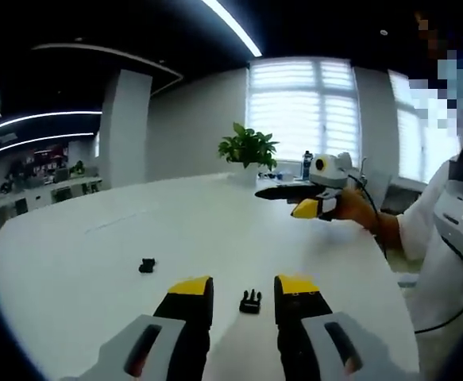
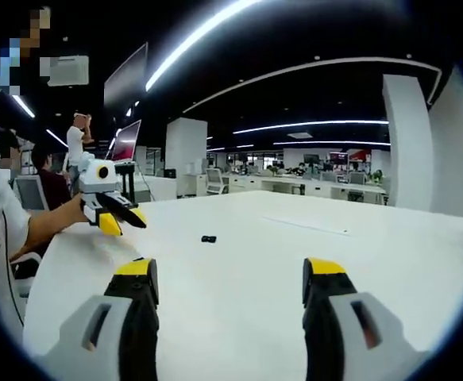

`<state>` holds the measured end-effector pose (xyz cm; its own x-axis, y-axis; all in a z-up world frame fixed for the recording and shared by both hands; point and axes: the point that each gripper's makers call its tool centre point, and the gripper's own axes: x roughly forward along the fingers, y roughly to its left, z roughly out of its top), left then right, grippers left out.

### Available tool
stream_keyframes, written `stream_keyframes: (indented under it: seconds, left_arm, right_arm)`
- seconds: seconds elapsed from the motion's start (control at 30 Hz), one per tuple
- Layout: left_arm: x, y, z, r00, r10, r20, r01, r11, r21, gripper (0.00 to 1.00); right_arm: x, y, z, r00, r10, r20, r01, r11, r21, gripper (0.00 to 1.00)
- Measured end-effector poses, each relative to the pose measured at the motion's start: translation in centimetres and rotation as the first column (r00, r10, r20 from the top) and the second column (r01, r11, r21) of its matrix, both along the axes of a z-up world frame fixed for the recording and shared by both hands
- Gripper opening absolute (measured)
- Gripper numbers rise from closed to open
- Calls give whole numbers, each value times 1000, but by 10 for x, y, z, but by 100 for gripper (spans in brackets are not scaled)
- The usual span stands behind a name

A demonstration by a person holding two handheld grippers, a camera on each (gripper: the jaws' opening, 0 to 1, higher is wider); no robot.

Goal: Snap the two parts of the plastic buckle together until the buckle closes and remains connected.

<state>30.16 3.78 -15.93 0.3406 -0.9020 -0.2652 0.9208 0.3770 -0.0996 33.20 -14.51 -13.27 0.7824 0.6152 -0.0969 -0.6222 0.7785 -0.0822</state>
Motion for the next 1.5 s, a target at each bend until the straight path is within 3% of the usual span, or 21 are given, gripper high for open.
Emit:
stream_keyframes:
  seconds: [0.47, 0.8, 1.07, 1.5]
  left_arm:
    - [-6, 1, -1, 999, 37, -12, -37, 999, -34, 34]
    - [0, 8, -4, 996, 93, 15, -93, 996, -6, 35]
    - [6, 13, -1, 992, 123, 3, -123, 992, -29, 37]
    - [10, 21, 0, 988, 155, -4, -155, 987, -51, 39]
  right_arm:
    - [22, 27, -3, 996, 87, 19, -86, 994, -66, 74]
    - [38, 39, -3, 989, 147, -1, -147, 988, -50, 74]
    - [51, 53, 1, 980, 198, 10, -197, 979, -44, 74]
    - [81, 72, -19, 966, 252, -55, -254, 966, -38, 75]
